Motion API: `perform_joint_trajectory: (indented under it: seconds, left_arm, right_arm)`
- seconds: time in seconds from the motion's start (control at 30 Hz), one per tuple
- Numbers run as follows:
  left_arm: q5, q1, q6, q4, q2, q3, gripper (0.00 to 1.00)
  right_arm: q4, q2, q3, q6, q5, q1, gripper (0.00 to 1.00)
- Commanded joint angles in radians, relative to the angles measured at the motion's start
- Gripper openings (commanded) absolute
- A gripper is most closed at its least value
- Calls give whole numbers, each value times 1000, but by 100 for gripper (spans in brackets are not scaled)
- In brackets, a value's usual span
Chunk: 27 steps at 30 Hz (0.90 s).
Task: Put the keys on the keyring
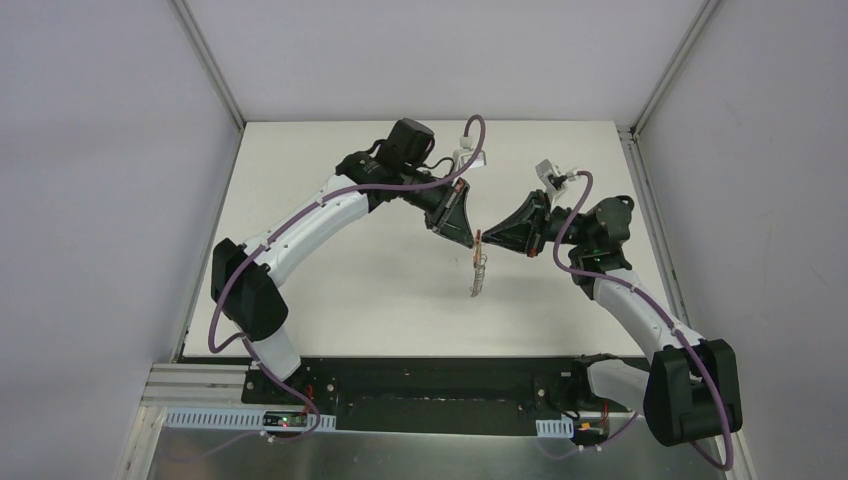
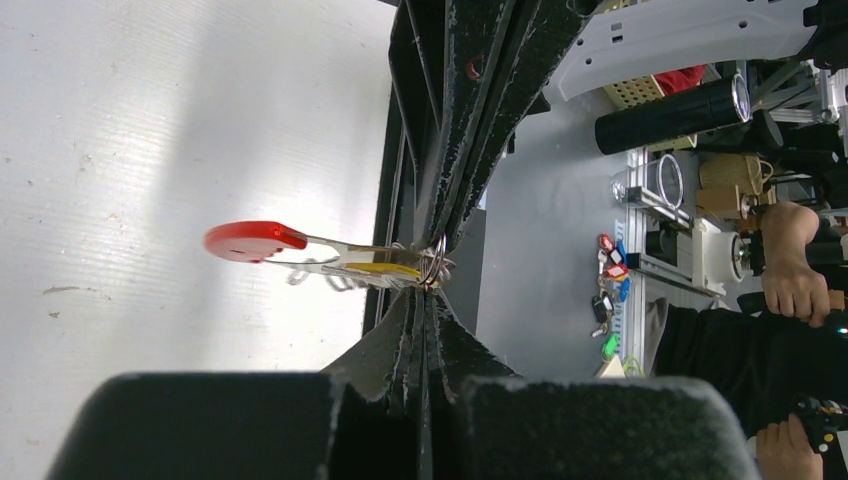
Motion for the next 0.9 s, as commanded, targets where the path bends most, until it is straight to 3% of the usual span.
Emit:
perform_joint_trajectory:
  seconds: [0.0, 0.87]
  left_arm:
    - [38, 0, -1, 15, -3, -14, 0]
    - [16, -3, 37, -61, 24, 36, 0]
  right_arm:
    - [35, -24, 2, -18, 5, -9, 0]
    - [18, -26, 3, -31, 2, -10, 0]
